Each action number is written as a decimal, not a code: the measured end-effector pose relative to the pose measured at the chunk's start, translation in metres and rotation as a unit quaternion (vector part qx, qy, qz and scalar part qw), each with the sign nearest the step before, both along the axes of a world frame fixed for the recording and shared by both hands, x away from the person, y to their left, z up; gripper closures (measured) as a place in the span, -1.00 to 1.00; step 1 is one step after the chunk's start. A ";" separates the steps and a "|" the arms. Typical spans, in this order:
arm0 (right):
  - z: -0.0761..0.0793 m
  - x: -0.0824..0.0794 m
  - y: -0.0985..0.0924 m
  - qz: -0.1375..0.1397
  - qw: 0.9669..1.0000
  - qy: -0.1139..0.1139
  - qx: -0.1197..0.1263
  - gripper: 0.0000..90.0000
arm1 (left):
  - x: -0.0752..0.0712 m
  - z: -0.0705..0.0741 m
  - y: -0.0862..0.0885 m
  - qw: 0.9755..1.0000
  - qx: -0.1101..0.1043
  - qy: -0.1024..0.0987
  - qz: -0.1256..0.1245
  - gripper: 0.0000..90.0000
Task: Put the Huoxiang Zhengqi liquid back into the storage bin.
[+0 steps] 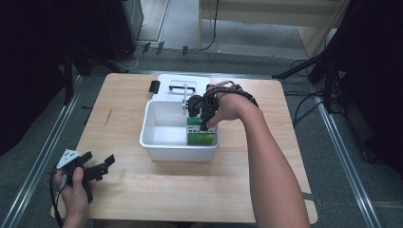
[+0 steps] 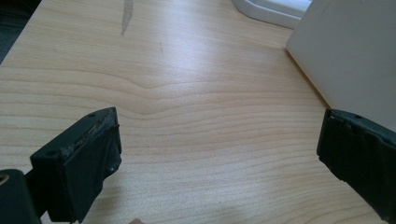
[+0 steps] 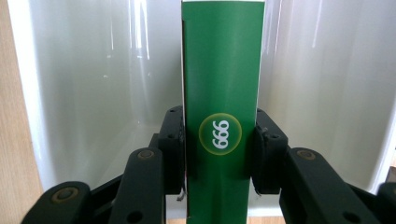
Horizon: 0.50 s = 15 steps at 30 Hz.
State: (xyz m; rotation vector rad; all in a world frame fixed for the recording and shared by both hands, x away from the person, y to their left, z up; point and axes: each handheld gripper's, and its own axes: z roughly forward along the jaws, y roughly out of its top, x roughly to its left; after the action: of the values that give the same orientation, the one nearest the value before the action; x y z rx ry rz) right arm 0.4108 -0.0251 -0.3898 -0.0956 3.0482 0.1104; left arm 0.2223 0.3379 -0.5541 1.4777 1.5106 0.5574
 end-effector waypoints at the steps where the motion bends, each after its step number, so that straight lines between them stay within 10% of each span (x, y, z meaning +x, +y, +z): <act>1: 0.000 0.000 0.000 0.000 1.000 -0.001 0.000 0.40 | 0.000 0.000 0.000 1.000 0.000 0.000 0.000 -0.99; 15: 0.009 -0.006 -0.007 -0.019 1.000 -0.010 0.007 -0.14 | 0.000 0.000 0.000 1.000 0.002 0.000 0.000 -0.99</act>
State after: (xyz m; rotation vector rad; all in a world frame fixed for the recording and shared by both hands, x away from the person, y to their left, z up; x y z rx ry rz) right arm 0.4052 -0.0323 -0.3803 -0.0371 3.0263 0.1273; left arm 0.2222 0.3377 -0.5539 1.4817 1.5100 0.5604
